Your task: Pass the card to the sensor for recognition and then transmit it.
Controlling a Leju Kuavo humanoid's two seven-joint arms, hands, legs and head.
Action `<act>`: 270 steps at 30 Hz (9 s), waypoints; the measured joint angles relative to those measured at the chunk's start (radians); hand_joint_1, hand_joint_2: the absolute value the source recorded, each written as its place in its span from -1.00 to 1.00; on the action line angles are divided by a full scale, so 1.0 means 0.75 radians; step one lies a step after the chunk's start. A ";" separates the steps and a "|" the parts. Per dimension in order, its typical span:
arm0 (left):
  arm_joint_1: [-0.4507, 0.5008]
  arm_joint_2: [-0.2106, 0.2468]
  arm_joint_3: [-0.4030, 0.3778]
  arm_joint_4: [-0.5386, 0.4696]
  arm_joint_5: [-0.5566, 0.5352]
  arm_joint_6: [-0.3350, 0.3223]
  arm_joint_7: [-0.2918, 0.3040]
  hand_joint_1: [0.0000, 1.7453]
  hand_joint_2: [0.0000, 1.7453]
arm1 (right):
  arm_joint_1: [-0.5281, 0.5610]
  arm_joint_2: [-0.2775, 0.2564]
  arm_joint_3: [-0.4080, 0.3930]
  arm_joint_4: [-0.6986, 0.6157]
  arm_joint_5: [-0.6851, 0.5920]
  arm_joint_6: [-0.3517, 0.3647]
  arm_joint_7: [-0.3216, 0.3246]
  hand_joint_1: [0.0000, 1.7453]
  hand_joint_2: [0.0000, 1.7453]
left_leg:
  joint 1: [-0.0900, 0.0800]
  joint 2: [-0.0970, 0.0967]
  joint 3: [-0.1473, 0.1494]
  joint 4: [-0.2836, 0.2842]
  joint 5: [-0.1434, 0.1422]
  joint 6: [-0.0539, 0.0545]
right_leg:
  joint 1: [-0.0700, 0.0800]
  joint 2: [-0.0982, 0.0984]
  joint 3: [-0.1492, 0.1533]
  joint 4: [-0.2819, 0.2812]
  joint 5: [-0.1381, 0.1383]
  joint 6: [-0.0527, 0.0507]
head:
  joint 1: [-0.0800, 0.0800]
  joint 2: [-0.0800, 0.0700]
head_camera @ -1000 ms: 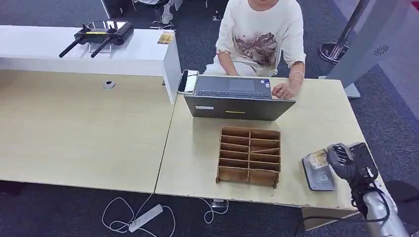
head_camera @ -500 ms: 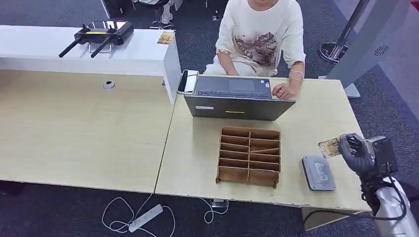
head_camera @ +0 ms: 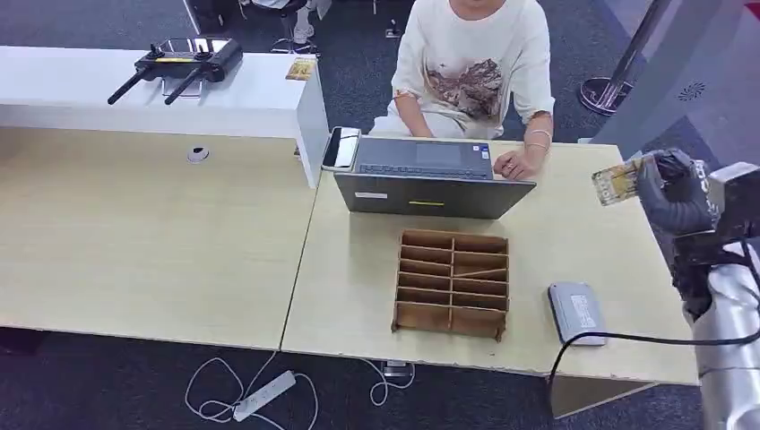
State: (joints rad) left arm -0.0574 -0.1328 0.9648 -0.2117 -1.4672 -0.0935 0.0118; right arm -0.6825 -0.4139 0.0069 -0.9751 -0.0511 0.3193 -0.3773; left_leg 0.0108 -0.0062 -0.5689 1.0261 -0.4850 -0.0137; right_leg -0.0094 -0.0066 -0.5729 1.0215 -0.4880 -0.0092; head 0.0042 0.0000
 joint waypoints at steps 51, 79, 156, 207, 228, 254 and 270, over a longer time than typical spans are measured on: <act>-0.006 0.007 -0.009 0.000 -0.041 -0.061 -0.018 -1.00 1.00 | -0.888 0.419 0.938 0.702 1.307 -0.575 0.536 1.00 1.00 | 0.001 -0.001 -0.001 0.000 0.002 -0.003 | 0.001 0.000 -0.003 0.002 0.001 -0.001 | 0.000 0.000; -0.006 0.012 -0.033 0.000 -0.042 -0.056 -0.043 -1.00 1.00 | -0.883 0.480 0.953 0.820 1.460 -0.566 0.601 -0.84 1.00 | 0.001 -0.001 -0.001 0.000 0.002 -0.003 | 0.001 0.000 -0.003 0.002 0.002 -0.001 | 0.000 0.000; 0.012 -0.015 0.057 0.000 0.017 0.014 0.043 -1.00 1.00 | 1.229 0.284 0.130 -1.143 1.523 -1.343 0.133 -1.00 -1.00 | 0.002 -0.004 -0.002 -0.002 -0.001 -0.002 | 0.002 -0.003 -0.002 -0.002 -0.001 0.001 | 0.000 0.000; 0.010 -0.041 0.078 0.000 0.053 0.015 0.049 -1.00 1.00 | 1.150 0.368 0.372 -1.018 1.985 -1.014 0.580 -1.00 1.00 | 0.002 -0.001 -0.002 -0.002 -0.001 -0.002 | 0.002 -0.001 -0.002 -0.002 -0.001 0.000 | 0.001 0.000; 0.004 -0.040 0.077 0.000 0.034 0.004 0.049 -1.00 1.00 | 1.033 0.429 0.402 -0.936 2.025 -0.753 0.717 -1.00 1.00 | 0.001 -0.001 -0.002 -0.002 0.000 -0.002 | 0.002 -0.001 -0.002 -0.002 -0.001 0.000 | 0.000 0.000; 0.004 -0.040 0.078 0.000 0.033 0.005 0.049 -1.00 1.00 | 1.010 0.430 0.393 -0.934 1.960 -0.713 0.678 -0.88 1.00 | 0.002 -0.001 -0.002 -0.002 0.000 -0.002 | 0.002 -0.001 -0.002 -0.002 -0.001 0.000 | 0.000 0.000; 0.004 -0.040 0.078 0.000 0.025 0.003 0.049 -1.00 1.00 | 0.991 0.451 0.394 -0.928 1.921 -0.756 0.636 0.62 1.00 | 0.002 -0.001 -0.002 -0.002 0.000 -0.002 | 0.002 -0.001 -0.002 -0.002 -0.001 0.000 | 0.001 0.000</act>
State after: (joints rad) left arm -0.0547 -0.1629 1.0235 -0.2117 -1.4485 -0.0912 0.0488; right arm 0.0605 -0.0755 0.3021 -1.6712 1.3893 -0.2476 0.0996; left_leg 0.0120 -0.0072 -0.5702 1.0249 -0.4852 -0.0153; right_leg -0.0080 -0.0077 -0.5743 1.0198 -0.4886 -0.0092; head 0.0046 0.0000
